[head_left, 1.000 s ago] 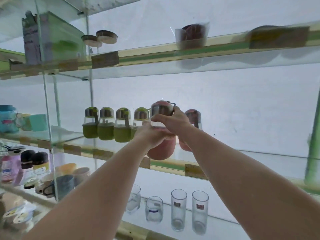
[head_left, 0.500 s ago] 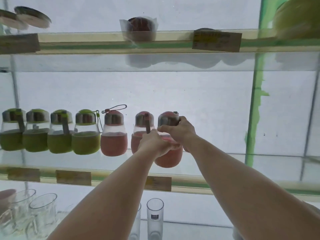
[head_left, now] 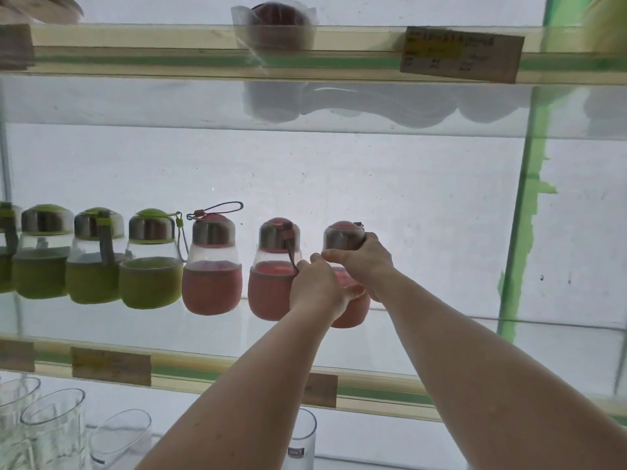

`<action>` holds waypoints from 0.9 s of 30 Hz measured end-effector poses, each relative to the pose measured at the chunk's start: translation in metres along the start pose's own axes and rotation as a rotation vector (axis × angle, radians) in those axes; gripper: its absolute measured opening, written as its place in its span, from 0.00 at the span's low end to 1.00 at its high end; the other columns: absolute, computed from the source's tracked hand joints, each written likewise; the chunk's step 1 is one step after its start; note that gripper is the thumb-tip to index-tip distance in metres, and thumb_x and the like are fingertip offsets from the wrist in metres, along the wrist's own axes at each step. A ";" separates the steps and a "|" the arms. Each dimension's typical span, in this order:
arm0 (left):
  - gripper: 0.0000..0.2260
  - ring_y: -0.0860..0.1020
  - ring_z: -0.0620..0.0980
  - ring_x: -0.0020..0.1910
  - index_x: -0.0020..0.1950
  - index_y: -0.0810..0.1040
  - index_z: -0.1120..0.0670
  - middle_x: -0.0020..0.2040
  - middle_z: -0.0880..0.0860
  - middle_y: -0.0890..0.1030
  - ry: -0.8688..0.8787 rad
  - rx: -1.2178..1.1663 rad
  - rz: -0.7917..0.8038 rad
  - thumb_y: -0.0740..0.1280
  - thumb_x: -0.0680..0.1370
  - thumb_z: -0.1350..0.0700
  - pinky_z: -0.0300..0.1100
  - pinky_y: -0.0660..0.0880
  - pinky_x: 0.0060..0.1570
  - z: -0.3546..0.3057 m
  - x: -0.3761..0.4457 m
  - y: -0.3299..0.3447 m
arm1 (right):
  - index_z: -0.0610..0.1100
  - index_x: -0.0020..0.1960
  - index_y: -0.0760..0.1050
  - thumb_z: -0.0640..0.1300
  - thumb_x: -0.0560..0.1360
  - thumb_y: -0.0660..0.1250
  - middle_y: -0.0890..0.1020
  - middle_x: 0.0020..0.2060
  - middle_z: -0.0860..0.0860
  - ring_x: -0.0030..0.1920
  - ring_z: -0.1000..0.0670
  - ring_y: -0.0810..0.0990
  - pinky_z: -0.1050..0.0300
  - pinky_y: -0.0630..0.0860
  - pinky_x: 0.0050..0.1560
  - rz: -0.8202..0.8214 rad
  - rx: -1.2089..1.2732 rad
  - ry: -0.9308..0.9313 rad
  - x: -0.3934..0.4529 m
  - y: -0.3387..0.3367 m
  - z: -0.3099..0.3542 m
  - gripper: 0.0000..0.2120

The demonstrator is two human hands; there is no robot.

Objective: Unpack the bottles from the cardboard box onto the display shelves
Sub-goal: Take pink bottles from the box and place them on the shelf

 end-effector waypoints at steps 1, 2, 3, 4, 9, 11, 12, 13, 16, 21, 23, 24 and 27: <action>0.36 0.74 0.54 0.61 0.71 0.60 0.58 0.65 0.57 0.68 -0.001 0.009 0.003 0.71 0.71 0.42 0.39 0.67 0.49 0.000 0.002 0.000 | 0.44 0.69 0.64 0.51 0.67 0.75 0.74 0.61 0.47 0.61 0.45 0.75 0.49 0.74 0.60 0.005 0.001 0.001 0.001 0.000 0.000 0.36; 0.37 0.74 0.54 0.61 0.71 0.60 0.58 0.65 0.57 0.68 -0.004 0.015 0.007 0.71 0.71 0.42 0.39 0.67 0.49 0.000 0.003 0.000 | 0.44 0.69 0.64 0.51 0.67 0.75 0.74 0.61 0.47 0.61 0.45 0.74 0.48 0.74 0.61 0.009 0.001 0.003 0.002 0.001 -0.001 0.36; 0.37 0.74 0.54 0.61 0.71 0.60 0.58 0.65 0.57 0.68 -0.008 0.016 0.010 0.71 0.71 0.42 0.39 0.67 0.50 0.000 0.003 0.000 | 0.44 0.69 0.63 0.51 0.67 0.75 0.73 0.62 0.47 0.61 0.45 0.74 0.48 0.73 0.61 0.012 -0.001 0.005 0.003 0.002 -0.001 0.36; 0.37 0.74 0.54 0.61 0.71 0.60 0.58 0.65 0.57 0.68 -0.013 0.017 0.012 0.71 0.71 0.42 0.40 0.68 0.51 0.000 0.003 0.000 | 0.44 0.69 0.63 0.52 0.66 0.75 0.73 0.62 0.47 0.61 0.45 0.74 0.48 0.74 0.61 0.013 -0.004 0.006 0.003 0.002 -0.002 0.37; 0.35 0.73 0.52 0.63 0.72 0.60 0.59 0.65 0.55 0.71 -0.008 0.074 0.036 0.70 0.73 0.43 0.40 0.69 0.53 0.000 -0.004 -0.005 | 0.42 0.69 0.63 0.56 0.67 0.74 0.74 0.62 0.47 0.61 0.45 0.74 0.49 0.73 0.60 0.038 -0.078 0.018 -0.003 0.002 0.000 0.38; 0.33 0.74 0.53 0.62 0.72 0.61 0.59 0.64 0.54 0.74 -0.004 0.091 0.038 0.69 0.74 0.45 0.40 0.69 0.52 0.000 -0.009 -0.013 | 0.41 0.69 0.63 0.60 0.68 0.70 0.73 0.62 0.46 0.62 0.45 0.73 0.49 0.72 0.61 0.013 -0.122 0.013 -0.009 -0.002 0.006 0.38; 0.31 0.74 0.53 0.62 0.71 0.62 0.59 0.64 0.54 0.74 -0.002 0.082 0.031 0.69 0.75 0.46 0.40 0.70 0.51 0.000 -0.012 -0.018 | 0.41 0.70 0.62 0.61 0.69 0.68 0.71 0.63 0.45 0.64 0.44 0.71 0.48 0.71 0.62 -0.036 -0.148 -0.004 -0.013 -0.006 0.011 0.37; 0.29 0.74 0.53 0.62 0.71 0.63 0.58 0.64 0.55 0.75 0.002 0.074 0.020 0.68 0.75 0.47 0.39 0.70 0.51 0.000 -0.016 -0.024 | 0.41 0.70 0.62 0.61 0.71 0.67 0.70 0.64 0.45 0.65 0.44 0.70 0.47 0.69 0.64 -0.101 -0.174 -0.032 -0.017 -0.009 0.019 0.36; 0.26 0.75 0.53 0.60 0.70 0.66 0.56 0.62 0.55 0.76 0.004 0.070 -0.047 0.67 0.76 0.47 0.38 0.68 0.50 0.005 -0.028 -0.048 | 0.41 0.70 0.63 0.55 0.74 0.64 0.68 0.66 0.44 0.67 0.44 0.66 0.49 0.66 0.66 -0.218 -0.201 -0.173 -0.036 -0.008 0.050 0.30; 0.23 0.76 0.53 0.58 0.69 0.67 0.56 0.61 0.55 0.77 -0.046 0.108 -0.167 0.65 0.77 0.49 0.41 0.71 0.51 0.038 -0.052 -0.099 | 0.43 0.67 0.68 0.50 0.77 0.62 0.70 0.65 0.45 0.66 0.45 0.68 0.55 0.64 0.63 -0.086 -0.258 -0.372 -0.072 0.042 0.098 0.21; 0.23 0.75 0.51 0.56 0.70 0.66 0.55 0.61 0.54 0.77 -0.085 0.135 -0.204 0.65 0.77 0.50 0.40 0.71 0.48 0.060 -0.065 -0.123 | 0.43 0.66 0.70 0.49 0.77 0.62 0.72 0.63 0.45 0.64 0.45 0.70 0.56 0.65 0.61 -0.002 -0.264 -0.413 -0.092 0.073 0.111 0.19; 0.22 0.75 0.50 0.54 0.69 0.67 0.55 0.61 0.53 0.77 -0.112 0.136 -0.211 0.65 0.77 0.50 0.39 0.71 0.45 0.072 -0.072 -0.133 | 0.43 0.64 0.71 0.48 0.77 0.62 0.73 0.62 0.45 0.62 0.45 0.72 0.57 0.66 0.59 0.038 -0.258 -0.431 -0.101 0.088 0.115 0.18; 0.19 0.76 0.51 0.53 0.65 0.70 0.56 0.60 0.53 0.77 -0.193 0.153 -0.224 0.65 0.77 0.50 0.40 0.71 0.45 0.107 -0.093 -0.161 | 0.42 0.61 0.73 0.46 0.76 0.64 0.73 0.61 0.46 0.56 0.48 0.74 0.58 0.68 0.53 0.148 -0.218 -0.461 -0.129 0.132 0.122 0.16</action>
Point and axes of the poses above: each hand's wrist, its own x-axis towards the middle knuckle, its own y-axis out of the palm, z = x × y, the point moved 5 cm from there along x, towards the middle knuckle
